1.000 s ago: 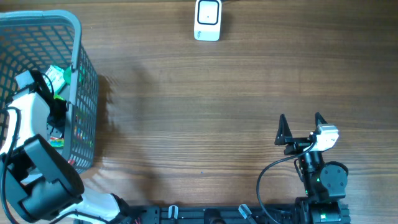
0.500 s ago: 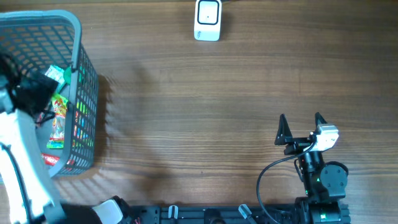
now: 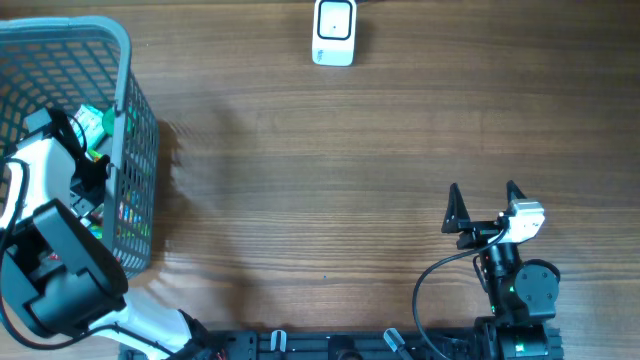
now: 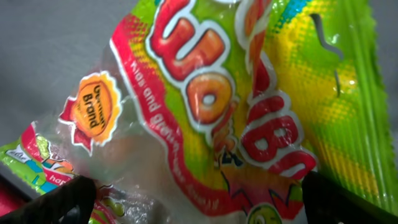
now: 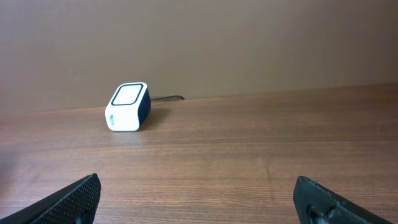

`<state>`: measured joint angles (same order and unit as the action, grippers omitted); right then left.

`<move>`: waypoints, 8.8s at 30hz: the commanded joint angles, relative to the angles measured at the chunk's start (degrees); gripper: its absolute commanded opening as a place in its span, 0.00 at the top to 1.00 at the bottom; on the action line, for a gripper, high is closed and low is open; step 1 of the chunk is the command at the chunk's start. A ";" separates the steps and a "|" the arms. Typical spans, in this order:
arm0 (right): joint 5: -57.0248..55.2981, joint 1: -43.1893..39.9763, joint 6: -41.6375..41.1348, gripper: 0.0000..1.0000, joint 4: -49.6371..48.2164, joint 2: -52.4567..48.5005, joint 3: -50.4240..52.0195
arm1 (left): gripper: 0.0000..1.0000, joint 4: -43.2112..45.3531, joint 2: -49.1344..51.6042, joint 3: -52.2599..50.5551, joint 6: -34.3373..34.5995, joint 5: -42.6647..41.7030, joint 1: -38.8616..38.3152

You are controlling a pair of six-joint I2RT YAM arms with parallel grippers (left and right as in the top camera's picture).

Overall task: Scan the item barcode
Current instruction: 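Lift the Haribo bag out and place it on the table center, then grasp the green-lidded jar in the basket and set it beside the bag, then grasp the mint-green wipes pack and place it between bag and jar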

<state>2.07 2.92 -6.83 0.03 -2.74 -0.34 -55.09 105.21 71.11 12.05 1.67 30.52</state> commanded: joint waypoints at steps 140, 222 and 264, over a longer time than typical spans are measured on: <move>-0.31 0.28 -0.81 0.00 -0.17 0.04 0.02 | 0.00 -16.15 -24.55 30.93 40.85 28.35 -33.81; -0.31 0.28 -0.79 0.00 -0.17 0.04 0.02 | 0.00 -35.50 10.36 69.90 40.59 12.07 -65.77; -0.28 0.28 -0.81 0.00 -0.20 0.04 0.02 | 0.96 19.50 9.73 13.38 57.07 0.26 0.17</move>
<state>2.07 2.92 -6.83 0.03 -2.74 -0.34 -33.63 117.43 85.36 74.08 10.00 30.04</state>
